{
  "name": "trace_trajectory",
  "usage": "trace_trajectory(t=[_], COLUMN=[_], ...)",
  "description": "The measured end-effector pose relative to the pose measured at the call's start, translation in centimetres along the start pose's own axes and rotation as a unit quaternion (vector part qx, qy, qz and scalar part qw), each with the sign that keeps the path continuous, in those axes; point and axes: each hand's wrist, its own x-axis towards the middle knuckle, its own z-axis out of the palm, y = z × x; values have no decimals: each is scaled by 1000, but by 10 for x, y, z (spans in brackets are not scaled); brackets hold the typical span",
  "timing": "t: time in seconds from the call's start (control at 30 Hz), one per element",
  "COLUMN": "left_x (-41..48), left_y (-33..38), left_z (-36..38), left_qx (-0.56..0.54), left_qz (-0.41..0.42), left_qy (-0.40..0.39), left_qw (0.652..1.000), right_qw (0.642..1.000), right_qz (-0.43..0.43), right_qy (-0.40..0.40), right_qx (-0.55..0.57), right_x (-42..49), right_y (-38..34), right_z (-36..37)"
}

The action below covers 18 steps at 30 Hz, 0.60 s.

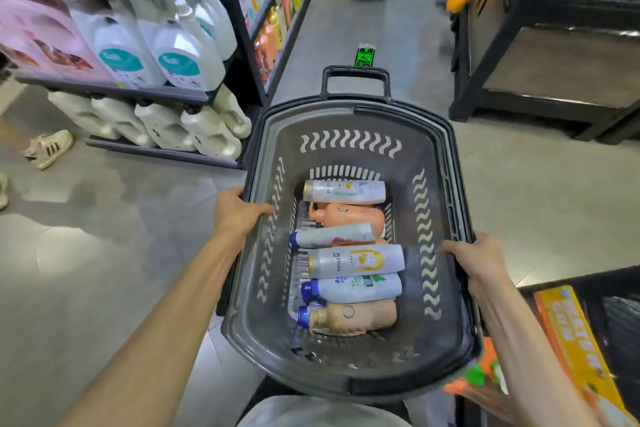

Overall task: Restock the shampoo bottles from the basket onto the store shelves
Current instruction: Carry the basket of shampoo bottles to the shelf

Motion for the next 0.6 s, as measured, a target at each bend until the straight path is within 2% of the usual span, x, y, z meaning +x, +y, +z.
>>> trace_trajectory(t=[0.23,0.4,0.6], left_x=[224,240,335], left_y=[26,147,234], left_z=[38,50,94], left_qx=[14,49,77], left_qz=[11,31,40], left_qy=[-14,-4,14], left_qw=[1000,998,996], right_qw=[999,998,999], right_qz=[7,18,18], right_qy=[31,46,32], right_qx=[17,44,32], right_x=[99,165,279], right_y=[-90,-152,-234], right_z=[69,107,146])
